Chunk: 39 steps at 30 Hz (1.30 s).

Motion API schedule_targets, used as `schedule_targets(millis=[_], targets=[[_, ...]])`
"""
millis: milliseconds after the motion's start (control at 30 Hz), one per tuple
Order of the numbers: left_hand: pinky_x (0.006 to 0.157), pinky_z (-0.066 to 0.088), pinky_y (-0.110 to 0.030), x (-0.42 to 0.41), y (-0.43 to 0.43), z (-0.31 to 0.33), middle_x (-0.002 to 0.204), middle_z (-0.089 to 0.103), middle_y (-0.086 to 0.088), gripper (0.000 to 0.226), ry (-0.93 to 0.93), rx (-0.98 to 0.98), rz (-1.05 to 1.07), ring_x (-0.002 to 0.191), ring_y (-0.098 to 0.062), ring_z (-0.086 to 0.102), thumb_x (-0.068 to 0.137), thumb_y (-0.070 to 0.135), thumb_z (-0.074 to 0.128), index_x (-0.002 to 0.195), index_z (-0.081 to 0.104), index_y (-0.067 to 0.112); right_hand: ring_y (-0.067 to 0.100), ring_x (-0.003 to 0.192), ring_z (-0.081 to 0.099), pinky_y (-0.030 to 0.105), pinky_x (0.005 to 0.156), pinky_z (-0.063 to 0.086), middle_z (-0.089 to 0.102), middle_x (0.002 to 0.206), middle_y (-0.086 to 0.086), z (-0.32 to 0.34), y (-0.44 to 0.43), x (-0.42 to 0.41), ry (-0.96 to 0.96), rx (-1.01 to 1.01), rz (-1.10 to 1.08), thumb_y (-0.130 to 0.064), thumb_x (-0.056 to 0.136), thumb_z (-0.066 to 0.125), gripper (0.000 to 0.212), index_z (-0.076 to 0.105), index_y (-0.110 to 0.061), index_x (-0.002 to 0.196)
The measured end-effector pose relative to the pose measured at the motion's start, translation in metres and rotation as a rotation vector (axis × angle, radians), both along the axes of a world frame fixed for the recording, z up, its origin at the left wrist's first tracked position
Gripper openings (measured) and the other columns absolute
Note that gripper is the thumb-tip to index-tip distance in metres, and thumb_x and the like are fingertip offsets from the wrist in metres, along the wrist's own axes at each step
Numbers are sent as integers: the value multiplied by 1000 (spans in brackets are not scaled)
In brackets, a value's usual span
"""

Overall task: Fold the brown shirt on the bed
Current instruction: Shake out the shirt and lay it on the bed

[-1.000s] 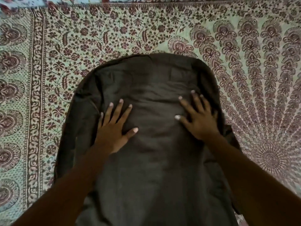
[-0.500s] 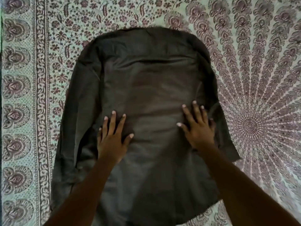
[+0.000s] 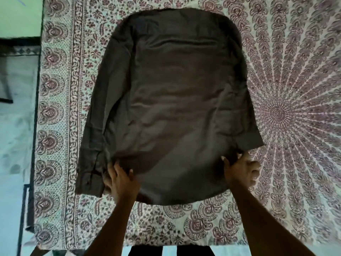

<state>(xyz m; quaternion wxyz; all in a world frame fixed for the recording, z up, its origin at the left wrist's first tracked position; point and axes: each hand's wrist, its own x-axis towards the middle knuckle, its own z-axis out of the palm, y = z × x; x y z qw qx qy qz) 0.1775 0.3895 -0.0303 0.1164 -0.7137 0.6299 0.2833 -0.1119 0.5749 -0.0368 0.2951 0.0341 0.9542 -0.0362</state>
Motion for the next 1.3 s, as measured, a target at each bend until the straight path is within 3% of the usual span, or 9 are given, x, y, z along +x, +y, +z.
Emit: schedule_targets(millis=[133,200,300,400,600,767,900,1067,1300], targets=[[101,36,-68,18,17,9,155,27,-18,54,11,-39,217,131,-54,34,93,17,66,141,41,5,46,128,43,61,103,42,44,140,25,-14,43,10,-85,-122,-68,-41,90,73,55,52,-13,132],[109,36,-57,22,16,13,152,28,-30,52,116,-108,230,134,-51,35,91,5,66,138,44,0,39,114,55,48,94,48,62,122,24,-15,53,8,-103,-251,-35,-31,95,69,33,66,-6,117],[108,38,-34,28,2,16,149,28,-33,46,229,-155,267,127,-45,43,86,-11,62,130,59,0,39,96,66,45,82,52,68,97,19,-3,60,12,-39,-463,-169,-23,95,69,18,62,-6,95],[98,47,-34,34,-8,16,148,30,-26,40,229,-143,341,119,-45,49,83,-13,58,114,72,8,36,87,67,57,83,55,66,88,17,9,71,22,86,-550,-274,-28,87,76,24,55,-21,80],[100,51,-48,57,15,21,122,68,-27,39,208,23,192,116,-47,58,79,-10,66,114,75,6,39,92,68,46,84,54,70,96,25,47,88,37,111,-382,-137,-17,89,76,23,64,0,98],[106,41,-51,47,20,34,139,49,-29,42,142,61,106,127,-47,44,84,11,75,125,64,11,32,89,63,32,72,41,68,97,18,60,84,29,-93,-170,129,-20,90,75,33,59,-2,113],[107,34,-59,3,-3,54,145,38,-20,48,8,-154,-8,133,-45,35,83,23,76,127,60,17,41,114,56,51,91,52,59,120,19,59,56,0,41,-123,238,-32,89,75,46,54,-10,123],[95,44,-57,-88,-63,55,128,51,-18,38,169,-288,-260,122,-43,47,83,14,69,120,61,13,43,119,57,53,98,51,57,129,17,43,-30,-66,43,-226,428,-50,86,64,53,56,-20,128],[102,45,-52,-227,-175,52,132,53,-13,43,309,-227,-424,126,-40,50,85,10,68,126,60,15,42,119,55,55,99,50,62,121,15,36,-187,-171,62,-459,543,-55,81,58,49,64,-21,116]])
